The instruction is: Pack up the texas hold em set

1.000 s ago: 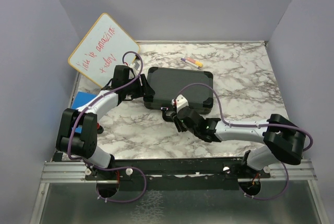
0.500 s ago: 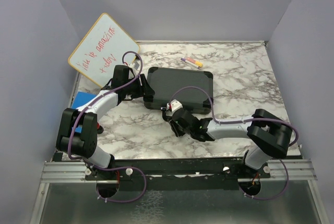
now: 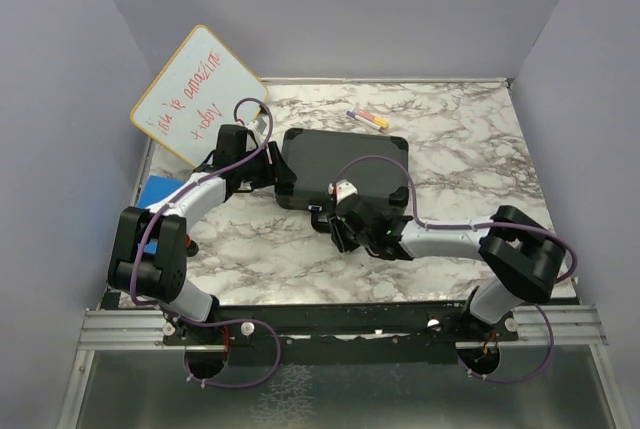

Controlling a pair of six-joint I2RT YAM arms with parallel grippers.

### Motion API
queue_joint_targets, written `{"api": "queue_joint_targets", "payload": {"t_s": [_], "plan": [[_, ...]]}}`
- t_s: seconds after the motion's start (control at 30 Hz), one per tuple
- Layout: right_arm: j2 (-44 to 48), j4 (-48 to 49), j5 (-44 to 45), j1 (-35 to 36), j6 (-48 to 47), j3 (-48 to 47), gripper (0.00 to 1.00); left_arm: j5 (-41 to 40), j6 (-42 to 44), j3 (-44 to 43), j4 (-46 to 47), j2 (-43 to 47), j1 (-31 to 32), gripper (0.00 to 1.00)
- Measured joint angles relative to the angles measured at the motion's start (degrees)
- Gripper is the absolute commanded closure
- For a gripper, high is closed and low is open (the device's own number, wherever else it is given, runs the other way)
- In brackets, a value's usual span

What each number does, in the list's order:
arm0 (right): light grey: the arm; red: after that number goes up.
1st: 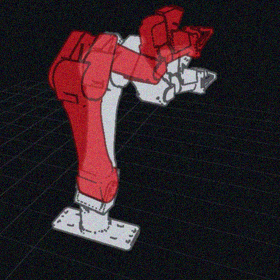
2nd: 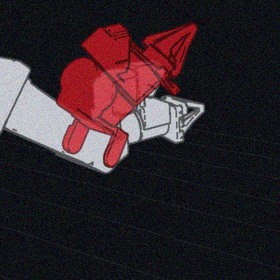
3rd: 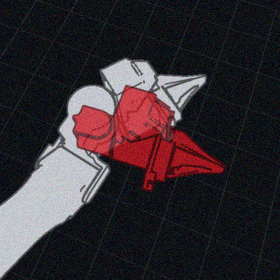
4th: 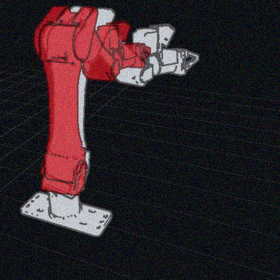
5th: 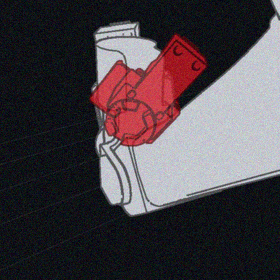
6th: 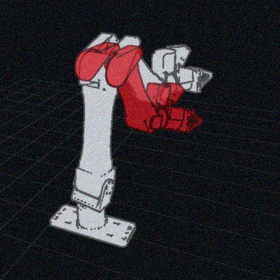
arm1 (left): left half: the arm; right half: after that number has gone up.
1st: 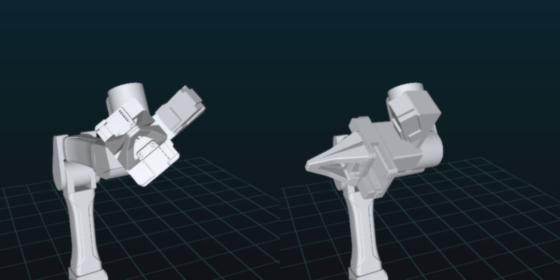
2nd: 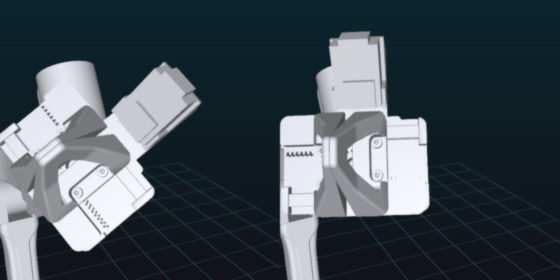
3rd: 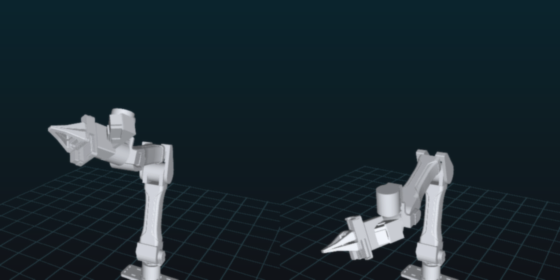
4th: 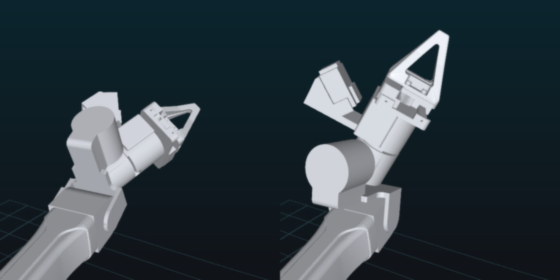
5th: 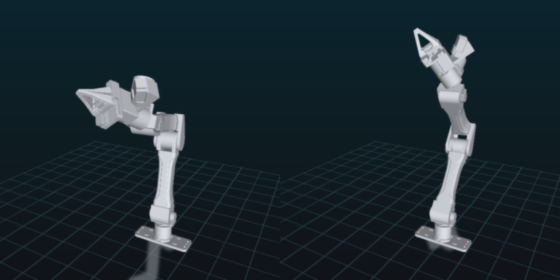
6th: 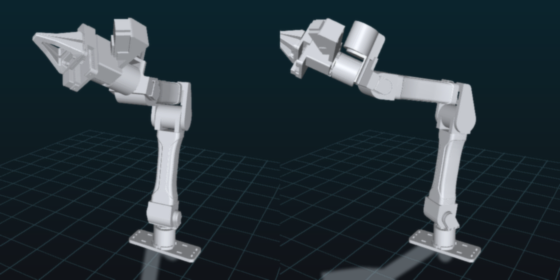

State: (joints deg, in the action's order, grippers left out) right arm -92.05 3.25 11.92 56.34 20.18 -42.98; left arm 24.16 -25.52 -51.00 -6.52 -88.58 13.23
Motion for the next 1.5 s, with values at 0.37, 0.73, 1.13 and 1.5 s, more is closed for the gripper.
{"api": "queue_joint_targets", "payload": {"t_s": [0.37,0.73,1.13,1.5], "plan": [[3.6,0.2,4.3,-5.4,1.2,-3.3,0.64,0.3,0.0,0.0,0.0,-0.1,-0.2,0.47],[3.3,-2.9,4.9,-5.9,5.3,-4.7,0.61,0.4,0.0,-0.1,0.0,-0.2,-0.2,0.47],[5.6,-14.9,4.5,-7.8,12.8,-9.7,0.55,0.6,0.7,-0.3,0.1,-0.5,-0.3,0.26],[6.6,-13.9,0.6,-8.9,12.0,-9.2,0.57,1.1,1.9,-0.1,1.7,-1.1,-0.5,0.1]]}}
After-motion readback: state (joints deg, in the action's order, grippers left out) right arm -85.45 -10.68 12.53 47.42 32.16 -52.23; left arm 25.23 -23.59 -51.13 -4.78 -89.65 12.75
